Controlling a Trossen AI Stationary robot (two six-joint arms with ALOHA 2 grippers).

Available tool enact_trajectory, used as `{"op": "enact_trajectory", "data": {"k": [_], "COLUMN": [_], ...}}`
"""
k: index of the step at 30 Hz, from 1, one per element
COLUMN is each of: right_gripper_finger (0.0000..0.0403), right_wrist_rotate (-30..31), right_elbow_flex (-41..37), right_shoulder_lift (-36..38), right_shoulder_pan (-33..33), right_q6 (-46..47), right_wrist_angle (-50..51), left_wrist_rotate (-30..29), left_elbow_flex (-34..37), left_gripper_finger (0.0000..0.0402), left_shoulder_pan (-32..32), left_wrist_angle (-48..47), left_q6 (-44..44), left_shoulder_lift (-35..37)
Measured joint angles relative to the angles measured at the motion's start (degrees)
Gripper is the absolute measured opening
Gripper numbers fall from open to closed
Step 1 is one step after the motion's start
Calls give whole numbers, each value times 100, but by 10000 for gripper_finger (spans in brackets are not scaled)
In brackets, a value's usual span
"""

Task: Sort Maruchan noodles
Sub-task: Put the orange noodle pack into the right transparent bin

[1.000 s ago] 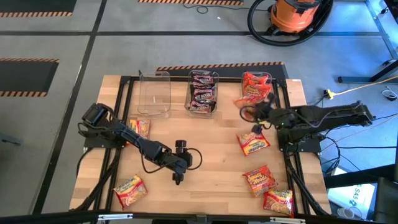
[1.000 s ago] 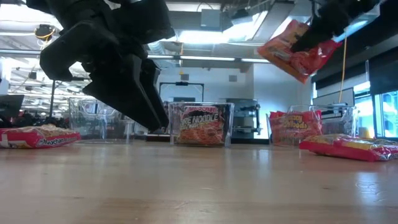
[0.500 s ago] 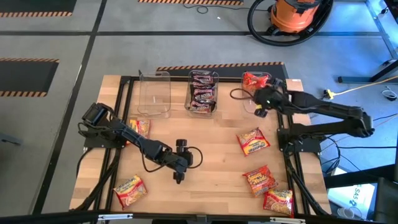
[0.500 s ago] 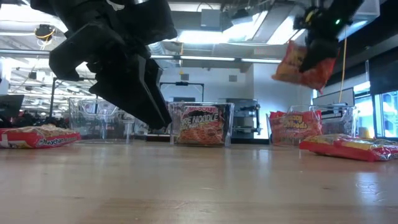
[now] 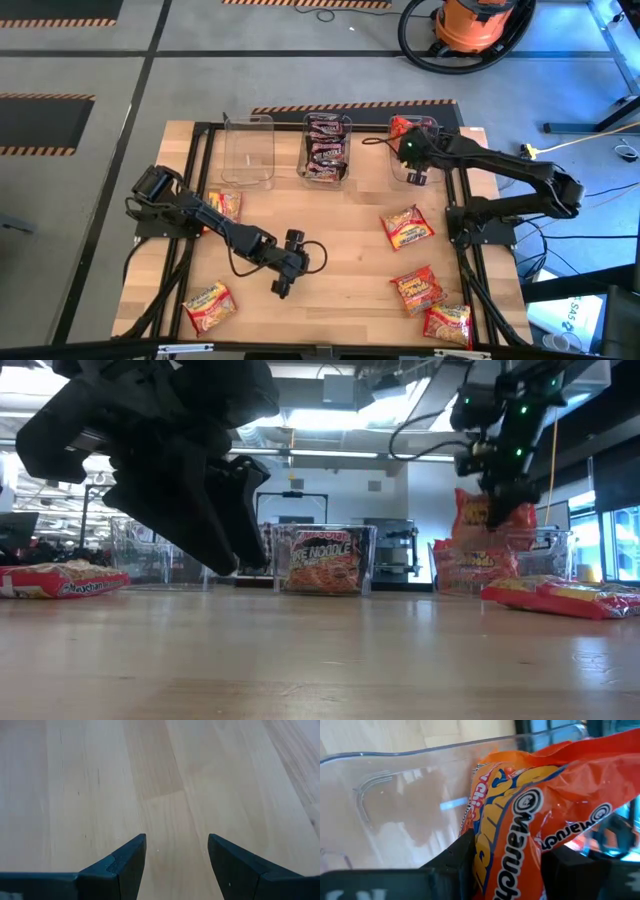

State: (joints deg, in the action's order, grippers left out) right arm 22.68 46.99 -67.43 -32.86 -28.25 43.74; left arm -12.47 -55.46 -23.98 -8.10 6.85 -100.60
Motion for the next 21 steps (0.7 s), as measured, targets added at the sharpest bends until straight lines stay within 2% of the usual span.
{"op": "enact_trajectory", "data": {"k": [10,16,21], "right_gripper_finger": [134,134,140], "right_wrist_rotate": [-681,-1548,-1638], "right_elbow_flex": [-248,-254,-263], "right_shoulder_lift": [-772,-1159,-1174], "right_shoulder_pan": [-727,-1078,-1180], "right_q6": [-223,-351,-364], "right_wrist_angle": [-558,-643,-745], "left_wrist_rotate": [-1,7,19], "left_elbow_flex": [0,0,0], "left_gripper_finger": [208,208,208], "left_shoulder_pan": [8,-35,-44], "left_wrist_angle": [33,69,125], "left_q6": [0,6,4], "left_shoulder_lift": [0,2,2]}}
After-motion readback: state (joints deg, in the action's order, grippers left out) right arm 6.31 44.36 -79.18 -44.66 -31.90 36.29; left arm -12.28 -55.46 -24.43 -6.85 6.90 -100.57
